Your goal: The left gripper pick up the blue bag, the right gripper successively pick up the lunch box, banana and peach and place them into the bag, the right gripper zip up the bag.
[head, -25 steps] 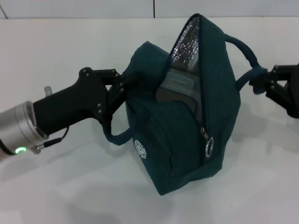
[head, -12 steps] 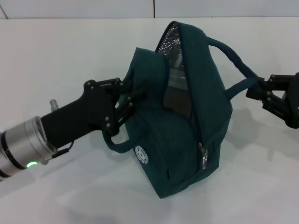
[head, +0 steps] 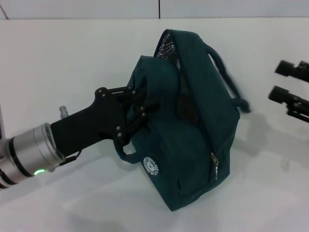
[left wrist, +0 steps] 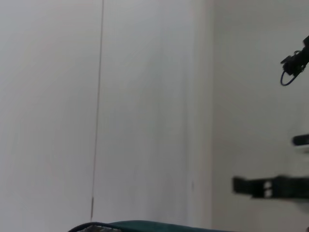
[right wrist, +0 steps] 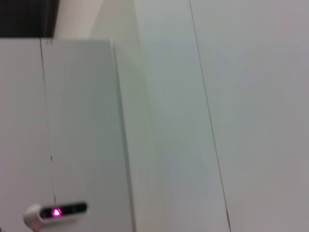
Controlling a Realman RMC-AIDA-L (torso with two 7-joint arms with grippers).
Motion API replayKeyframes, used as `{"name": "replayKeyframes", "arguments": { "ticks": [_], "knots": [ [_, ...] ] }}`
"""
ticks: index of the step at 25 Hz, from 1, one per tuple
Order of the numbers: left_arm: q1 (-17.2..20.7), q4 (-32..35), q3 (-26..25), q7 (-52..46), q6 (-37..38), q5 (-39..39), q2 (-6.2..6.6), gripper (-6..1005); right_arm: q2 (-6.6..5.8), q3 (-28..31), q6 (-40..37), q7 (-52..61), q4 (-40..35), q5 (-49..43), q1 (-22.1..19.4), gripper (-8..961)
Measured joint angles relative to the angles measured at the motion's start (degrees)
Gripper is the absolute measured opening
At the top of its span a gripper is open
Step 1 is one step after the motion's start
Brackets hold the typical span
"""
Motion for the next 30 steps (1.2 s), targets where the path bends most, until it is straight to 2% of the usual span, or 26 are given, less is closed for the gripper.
{"name": "replayKeyframes", "arguments": {
  "ticks": [4,8,11,13,16,19,25,30],
  "knots": [
    [-0.17,-0.03,-0.24,-0.08,-1.47,-0.31,-0.09,200,-0.18,1.70,-4.66,-2.47,-0.63,-0.79,-1.86,526],
    [-0.41,-0.03,-0.27,-0.12,-1.98,-0.40,-0.21,218,-0.68,-1.84,-5.13,-2.58,-1.36,-8.56,-1.23,611],
    [-1.10,-0.03,-0.08,-0.17,-1.89,-0.41,-0.25,223,0.65,-3.38,-2.96,-3.12,-0.22,-16.24,0.16,677],
    [-1.43,-0.03,0.01,-0.29,-1.87,-0.41,-0.26,225,1.44,-4.75,-0.13,-3.36,1.25,-18.25,0.88,673],
    [-1.66,-0.03,0.01,-0.31,-1.92,-0.43,-0.27,229,1.91,-7.75,3.19,-3.71,4.35,-17.98,2.54,668],
    [-1.91,-0.31,0.01,-0.22,-1.98,-0.44,-0.33,234,2.24,-8.28,4.37,-4.18,6.32,-17.82,4.06,665],
    [-2.19,-0.87,-0.07,0.16,-2.00,-1.12,-0.37,242,2.35,-10.52,4.51,-5.32,10.37,-17.57,7.83,664],
    [-2.20,-1.31,-0.20,0.17,-2.00,-1.54,-0.34,249,2.34,-13.38,4.35,-5.48,10.14,-17.25,8.44,662]
  ]
}}
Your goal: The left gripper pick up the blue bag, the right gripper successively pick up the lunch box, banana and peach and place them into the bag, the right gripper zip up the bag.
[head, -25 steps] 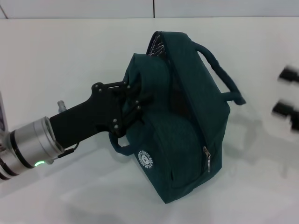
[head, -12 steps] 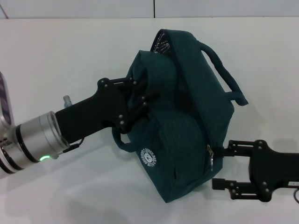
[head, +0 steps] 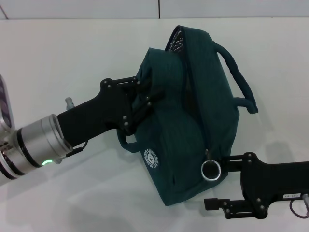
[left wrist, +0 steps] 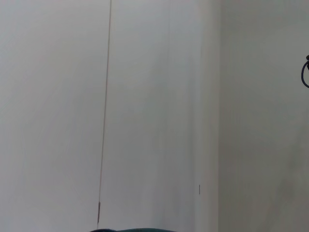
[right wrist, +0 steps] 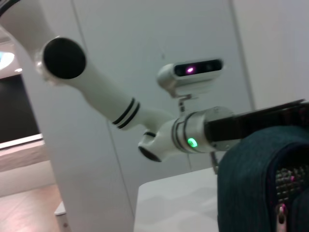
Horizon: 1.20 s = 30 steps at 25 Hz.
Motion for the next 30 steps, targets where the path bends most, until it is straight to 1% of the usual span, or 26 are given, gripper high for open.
{"name": "replayKeyframes", "arguments": {
  "ticks": [6,11,15,18,21,22,26,30],
  "knots": [
    [-0.13,-0.04,-0.06,0.01,0.00,-0.07,0.00,257,-0.24,0.12,0.04,-0.01,-0.22,0.64,-0.34,631],
    [-0.34,-0.10,0.11,0.10,0.08,-0.11,-0.05,264,-0.30,0.22,1.14,-1.58,-0.12,2.27,-0.56,436],
    [-0.37,-1.34,0.09,0.39,0.42,-1.60,-0.11,270,-0.38,0.23,1.62,-5.80,-0.04,5.89,-1.92,277],
    [-0.54,-3.00,0.24,0.22,0.46,-3.60,-0.02,274,-0.50,0.19,1.01,-7.86,-0.10,6.27,-2.24,162],
    [-0.44,-3.13,0.24,-0.09,0.60,-3.75,-0.06,278,-0.53,0.17,0.47,-9.85,-0.25,6.27,-2.77,53],
    [-0.34,-3.13,0.24,-0.59,0.72,-3.77,-0.10,321,-0.53,0.18,0.35,-10.55,-0.25,6.27,-2.88,17],
    [-0.15,-3.12,0.01,-4.89,0.82,-3.89,-0.06,493,-0.51,0.20,0.28,-12.19,-0.21,7.02,-3.34,17],
    [0.78,-3.10,-0.11,-8.48,1.15,-5.73,0.06,626,-0.56,0.25,-0.25,-13.63,-0.51,8.05,-4.16,17]
  ]
}}
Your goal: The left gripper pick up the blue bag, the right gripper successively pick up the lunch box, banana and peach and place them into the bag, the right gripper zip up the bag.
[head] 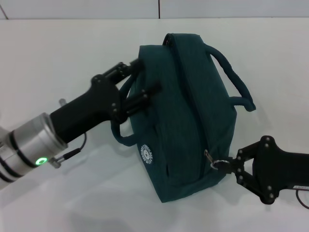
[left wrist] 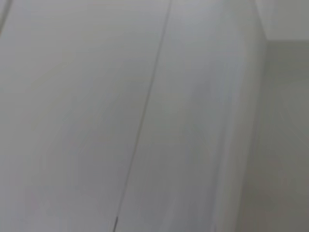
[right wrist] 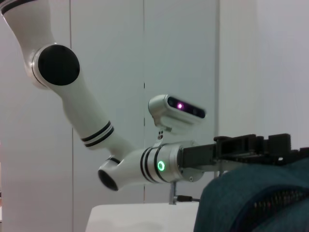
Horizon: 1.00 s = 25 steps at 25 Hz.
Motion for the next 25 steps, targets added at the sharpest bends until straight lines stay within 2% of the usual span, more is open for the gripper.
{"name": "replayKeyframes", "arguments": {
  "ticks": [2,8,10,16,21,25],
  "knots": [
    [1.16,-0.01,-0.01,-0.19,1.26,-1.49,-0.03,692,0.00,0.03,-0.46,-1.64,0.02,0.71,-0.27,17],
    [5.01,0.55,0.58,-0.11,11.16,-2.65,0.37,734,0.01,0.03,-2.77,-5.64,0.39,3.95,-1.24,17],
    [7.77,1.53,1.30,0.67,13.44,-1.87,0.67,733,-0.02,0.05,-3.62,-6.84,0.27,4.59,-1.51,17],
    [14.84,2.82,6.82,9.70,11.64,1.49,0.46,731,-0.08,3.63,-4.51,-8.67,-0.14,5.08,-1.19,17],
    [15.52,1.97,11.29,10.71,5.80,1.70,0.28,730,0.06,4.65,-4.13,-11.07,0.37,7.18,-0.81,17],
    [12.76,-1.87,11.60,11.49,2.18,1.54,-0.20,729,0.17,4.36,-3.01,-11.17,0.82,7.28,1.23,17]
  ]
}}
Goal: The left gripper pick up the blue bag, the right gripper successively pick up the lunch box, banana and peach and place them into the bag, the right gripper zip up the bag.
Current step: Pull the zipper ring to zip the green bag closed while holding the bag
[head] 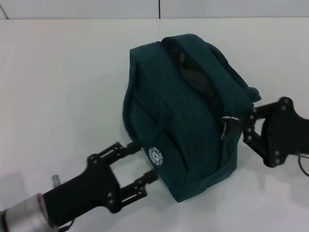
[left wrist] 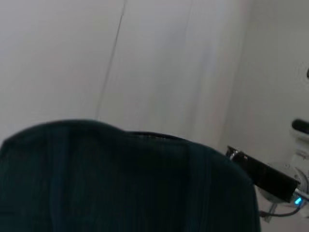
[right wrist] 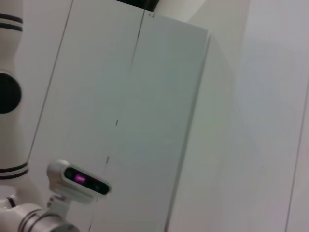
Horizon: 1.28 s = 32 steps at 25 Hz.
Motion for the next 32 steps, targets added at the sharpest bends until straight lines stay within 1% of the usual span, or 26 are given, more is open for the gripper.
{"name": "replayKeyframes", "arguments": {
  "ticks": [1,2,5,8,10,13,15,18,23,28,30,32],
  "knots": [
    [0.00,0.00,0.00,0.00,0.00,0.00,0.00,729,0.09,-0.22,0.21,0.00,0.09,0.00,0.56,17],
    [-4.13,-4.23,1.07,0.64,-2.30,0.22,0.15,729,0.13,-0.40,0.29,0.00,0.13,0.00,0.85,17],
    [-6.69,-5.76,3.81,0.39,-4.43,0.26,0.33,728,0.18,-0.90,0.30,0.28,0.66,0.01,1.81,17],
    [-7.87,-5.67,6.03,0.20,-5.10,0.11,0.35,727,0.21,-1.37,-0.06,0.53,1.35,0.01,2.72,17],
    [-8.08,-5.51,5.58,0.20,-5.15,-1.30,0.27,727,0.24,-1.59,-0.15,0.54,1.38,0.07,2.76,17],
    [-8.02,-5.51,4.18,0.20,-5.44,-5.64,0.24,726,0.32,-2.47,-0.30,0.55,1.41,0.44,2.94,17],
    [-7.95,-5.50,3.95,0.18,-6.27,-8.46,0.44,726,0.36,-2.63,-0.31,0.48,1.42,0.84,3.26,17],
    [-7.98,-5.23,4.06,0.00,-7.38,-10.00,0.87,725,0.38,-2.72,-0.19,0.49,1.59,2.98,4.06,17],
    [-6.50,-2.43,4.51,-1.32,-7.46,-8.57,1.23,722,0.40,-3.47,0.22,0.28,3.57,4.88,6.47,17],
    [-4.52,-1.17,4.60,-2.04,-5.57,-6.62,2.53,719,0.39,-3.60,0.93,0.14,3.66,4.92,6.90,17],
    [-2.89,0.87,4.67,-3.22,-3.73,-4.06,3.06,718,0.38,-3.78,1.25,0.11,3.66,4.93,7.20,17],
    [-1.76,3.50,4.70,-5.03,-2.41,-0.44,3.23,717,0.38,-4.69,1.34,0.10,3.66,4.95,7.59,17]
  ]
}}
